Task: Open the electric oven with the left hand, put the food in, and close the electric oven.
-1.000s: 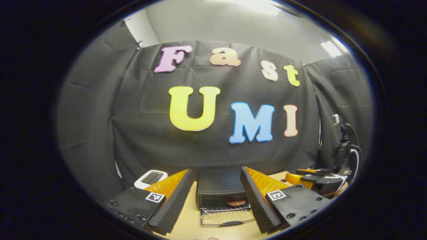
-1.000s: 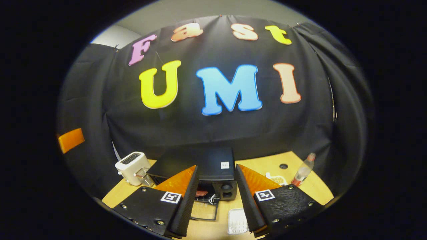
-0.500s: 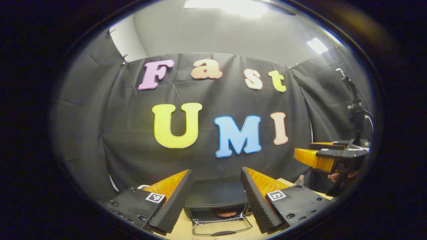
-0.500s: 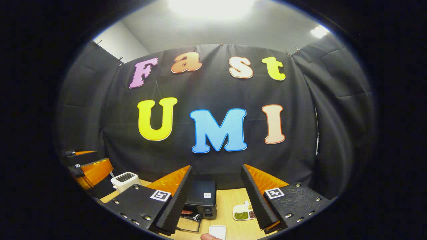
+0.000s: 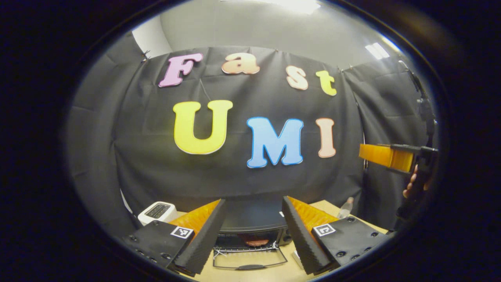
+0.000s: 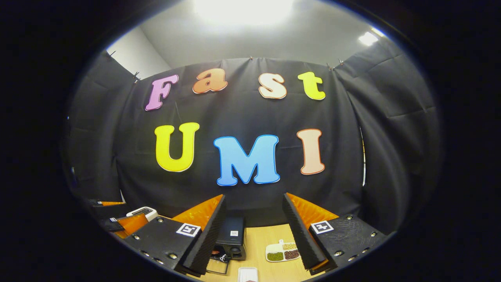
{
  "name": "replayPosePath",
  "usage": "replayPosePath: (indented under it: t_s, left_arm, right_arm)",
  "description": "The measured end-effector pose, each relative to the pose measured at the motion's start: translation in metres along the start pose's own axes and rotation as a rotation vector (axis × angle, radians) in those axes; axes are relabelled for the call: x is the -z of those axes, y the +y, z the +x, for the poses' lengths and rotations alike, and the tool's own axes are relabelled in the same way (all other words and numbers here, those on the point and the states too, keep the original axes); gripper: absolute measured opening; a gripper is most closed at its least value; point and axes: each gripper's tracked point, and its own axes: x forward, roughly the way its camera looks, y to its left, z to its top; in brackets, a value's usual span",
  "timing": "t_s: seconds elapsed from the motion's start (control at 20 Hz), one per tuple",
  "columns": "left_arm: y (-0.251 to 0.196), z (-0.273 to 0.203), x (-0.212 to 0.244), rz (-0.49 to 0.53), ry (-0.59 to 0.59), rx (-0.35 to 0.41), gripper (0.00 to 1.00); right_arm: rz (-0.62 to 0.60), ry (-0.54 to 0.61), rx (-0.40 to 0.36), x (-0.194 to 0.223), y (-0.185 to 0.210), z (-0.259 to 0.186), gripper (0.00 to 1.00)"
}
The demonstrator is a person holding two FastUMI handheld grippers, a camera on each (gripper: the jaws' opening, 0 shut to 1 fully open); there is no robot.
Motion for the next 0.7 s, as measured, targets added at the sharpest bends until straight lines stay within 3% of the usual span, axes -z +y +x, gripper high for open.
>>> replayPosePath:
  t_s: [0.2,0.25,0.35,0.45,0.5,0.55,0.7]
  left_arm:
    - [-0.006,0.011,0.070,-0.037,0.185,0.010,1.00]
    - [-0.006,0.014,0.085,-0.036,0.220,0.006,0.92]
    - [-0.004,0.019,0.119,-0.046,0.291,-0.006,0.92]
    - [-0.004,0.023,0.153,-0.064,0.357,-0.019,1.00]
    - [-0.005,0.025,0.171,-0.070,0.387,-0.022,0.96]
    - [-0.007,0.026,0.187,-0.075,0.420,-0.023,1.00]
    - [-0.016,0.022,0.225,-0.065,0.511,-0.016,1.00]
  right_arm:
    - [0.022,-0.006,0.025,0.001,-0.013,0.001,0.87]
    - [0.021,-0.001,0.031,0.002,-0.016,0.001,0.87]
    - [0.025,0.010,0.040,0.006,-0.024,0.000,0.87]
    - [0.027,0.016,0.053,0.009,-0.031,0.003,0.87]
    - [0.024,0.017,0.064,0.011,-0.037,0.002,0.87]
    - [0.021,0.018,0.074,0.012,-0.042,0.002,0.87]
    - [0.020,0.027,0.099,0.017,-0.053,0.005,0.87]
